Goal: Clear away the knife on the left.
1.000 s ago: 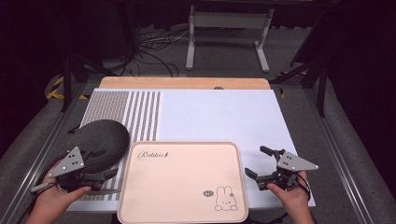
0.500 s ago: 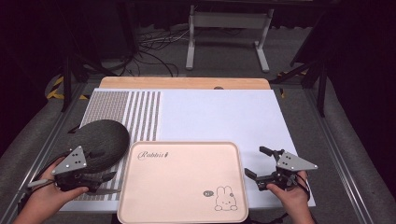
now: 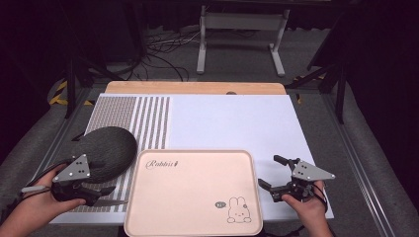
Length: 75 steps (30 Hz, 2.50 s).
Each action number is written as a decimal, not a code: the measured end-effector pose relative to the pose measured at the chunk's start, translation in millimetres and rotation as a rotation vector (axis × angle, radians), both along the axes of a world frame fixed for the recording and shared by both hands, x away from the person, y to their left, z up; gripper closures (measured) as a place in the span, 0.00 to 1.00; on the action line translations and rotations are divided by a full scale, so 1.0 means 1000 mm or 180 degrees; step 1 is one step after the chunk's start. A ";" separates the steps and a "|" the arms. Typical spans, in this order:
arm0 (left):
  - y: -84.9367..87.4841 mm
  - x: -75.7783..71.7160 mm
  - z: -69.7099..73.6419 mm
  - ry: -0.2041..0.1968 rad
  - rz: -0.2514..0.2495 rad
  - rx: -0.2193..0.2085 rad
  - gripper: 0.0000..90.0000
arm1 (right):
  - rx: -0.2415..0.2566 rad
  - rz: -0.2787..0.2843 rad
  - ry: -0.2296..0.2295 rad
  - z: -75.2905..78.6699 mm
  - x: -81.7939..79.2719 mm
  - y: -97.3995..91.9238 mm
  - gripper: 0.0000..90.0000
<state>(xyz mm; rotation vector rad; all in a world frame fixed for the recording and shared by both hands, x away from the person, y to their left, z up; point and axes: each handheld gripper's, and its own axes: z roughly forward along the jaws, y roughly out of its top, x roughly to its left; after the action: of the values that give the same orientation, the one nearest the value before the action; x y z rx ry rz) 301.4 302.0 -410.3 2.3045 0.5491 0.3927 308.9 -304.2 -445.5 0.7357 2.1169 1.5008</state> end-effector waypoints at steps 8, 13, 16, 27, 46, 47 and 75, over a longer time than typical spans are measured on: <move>0.001 0.000 0.002 0.0154 -0.0061 0.0299 0.20 | -0.0006 0.0007 0.0010 0.000 0.000 0.000 0.03; 0.001 -0.001 0.004 0.0177 -0.0112 0.0460 0.20 | 0.0002 0.0026 0.0024 -0.001 0.001 0.001 0.03; 0.001 -0.001 0.004 0.0217 -0.0149 0.0608 0.19 | 0.0009 0.0029 0.0017 -0.001 0.000 0.002 0.03; -0.001 0.000 -0.001 0.0408 -0.0306 0.1075 0.20 | 0.0023 0.0045 0.0030 -0.001 0.001 0.002 0.03; 0.005 0.006 -0.016 0.0735 -0.0475 0.1761 0.26 | 0.0049 0.0082 0.0051 -0.002 0.001 0.002 0.04; 0.006 0.006 -0.018 0.0759 -0.0503 0.1804 0.26 | 0.0047 0.0087 0.0055 -0.003 0.001 0.002 0.04; 0.015 0.016 -0.031 0.0976 -0.1003 0.2752 0.82 | 0.0023 0.0139 0.0062 -0.004 0.000 0.004 0.04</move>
<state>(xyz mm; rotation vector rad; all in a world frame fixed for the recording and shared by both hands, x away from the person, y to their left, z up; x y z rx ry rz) 317.0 317.0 -441.0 3.2567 0.1409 0.1205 309.3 -300.6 -449.4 0.7138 2.1563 1.5306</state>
